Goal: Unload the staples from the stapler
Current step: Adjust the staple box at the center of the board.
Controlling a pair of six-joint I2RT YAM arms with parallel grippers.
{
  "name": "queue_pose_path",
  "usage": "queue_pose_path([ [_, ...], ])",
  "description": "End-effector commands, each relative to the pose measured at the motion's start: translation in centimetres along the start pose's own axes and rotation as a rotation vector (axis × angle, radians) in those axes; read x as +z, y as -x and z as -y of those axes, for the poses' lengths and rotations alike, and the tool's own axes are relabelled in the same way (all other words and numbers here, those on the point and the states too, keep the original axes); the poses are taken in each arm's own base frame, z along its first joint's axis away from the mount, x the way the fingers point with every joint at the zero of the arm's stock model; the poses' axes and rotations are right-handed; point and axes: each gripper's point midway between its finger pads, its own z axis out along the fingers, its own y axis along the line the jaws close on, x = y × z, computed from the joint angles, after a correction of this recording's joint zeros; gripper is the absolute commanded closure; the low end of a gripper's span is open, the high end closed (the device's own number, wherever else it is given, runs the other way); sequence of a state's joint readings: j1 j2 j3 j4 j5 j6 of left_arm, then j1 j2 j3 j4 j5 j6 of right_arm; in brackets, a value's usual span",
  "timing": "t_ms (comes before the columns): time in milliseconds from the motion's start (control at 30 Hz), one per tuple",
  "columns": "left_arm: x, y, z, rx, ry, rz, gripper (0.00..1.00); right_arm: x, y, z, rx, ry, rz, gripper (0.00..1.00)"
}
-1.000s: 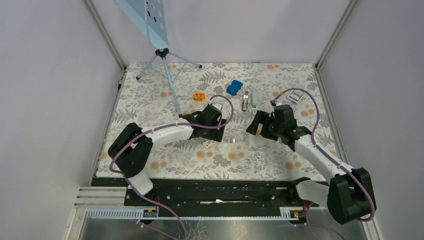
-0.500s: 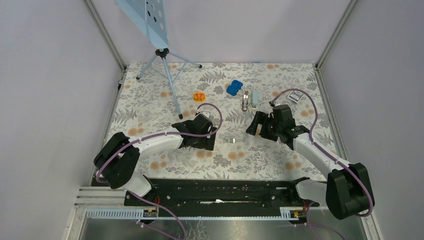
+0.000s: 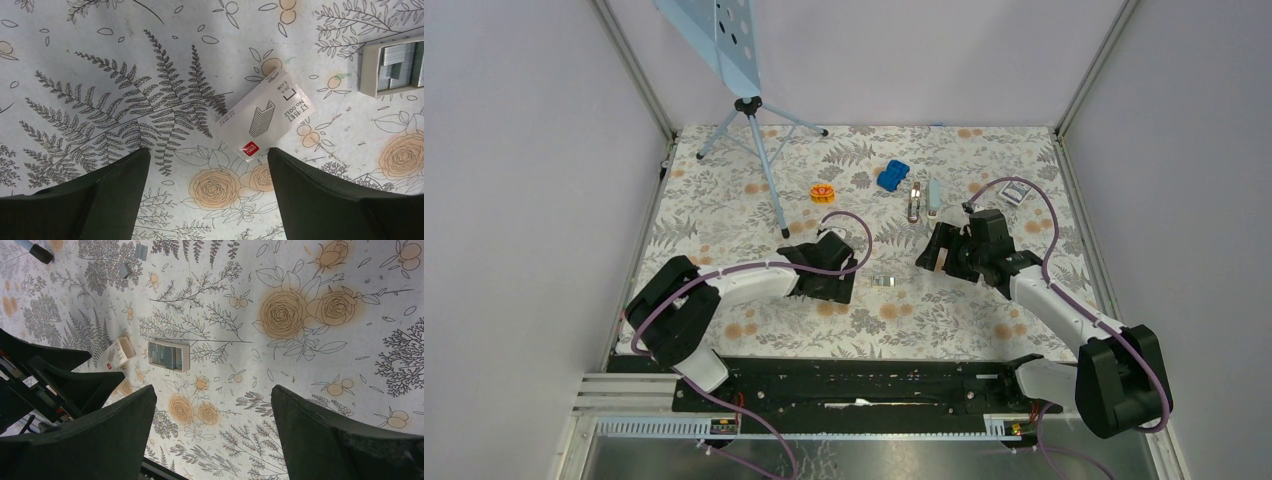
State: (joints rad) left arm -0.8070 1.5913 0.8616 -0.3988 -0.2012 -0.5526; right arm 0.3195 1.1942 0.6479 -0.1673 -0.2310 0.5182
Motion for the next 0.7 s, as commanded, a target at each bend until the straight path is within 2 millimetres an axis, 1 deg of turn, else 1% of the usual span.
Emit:
queue_pose_path([
  [0, 0.64, -0.64, -0.74, -0.025, 0.042, -0.002, 0.11, -0.48, 1.59, -1.35, -0.011, 0.038, 0.038, 0.08],
  [100, 0.42, -0.74, -1.22, -0.033, 0.059, 0.006, 0.16, -0.39, 1.51, -1.34, -0.008, 0.038, 0.036, 0.08],
  [233, 0.32, -0.74, -1.55, -0.031, 0.073, 0.011, 0.18, -0.19, 1.35, -1.38, 0.000, 0.045, 0.029, 0.08],
  [367, 0.47, -0.60, -1.56, -0.034, 0.079, 0.011, 0.21, -0.11, 1.31, -1.44, 0.000, 0.046, 0.022, 0.08],
  [533, 0.44, -0.42, -1.38, -0.034, 0.073, 0.013, 0.28, -0.19, 1.30, -1.41, -0.001, 0.046, 0.025, 0.08],
  [600, 0.23, -0.19, -1.22, -0.037, 0.065, 0.019, 0.28, -0.17, 1.26, -1.38, -0.002, 0.045, 0.024, 0.08],
  [667, -0.13, 0.12, -0.90, -0.039, 0.049, 0.025, 0.27, -0.14, 1.28, -1.36, 0.000, 0.045, 0.025, 0.08],
])
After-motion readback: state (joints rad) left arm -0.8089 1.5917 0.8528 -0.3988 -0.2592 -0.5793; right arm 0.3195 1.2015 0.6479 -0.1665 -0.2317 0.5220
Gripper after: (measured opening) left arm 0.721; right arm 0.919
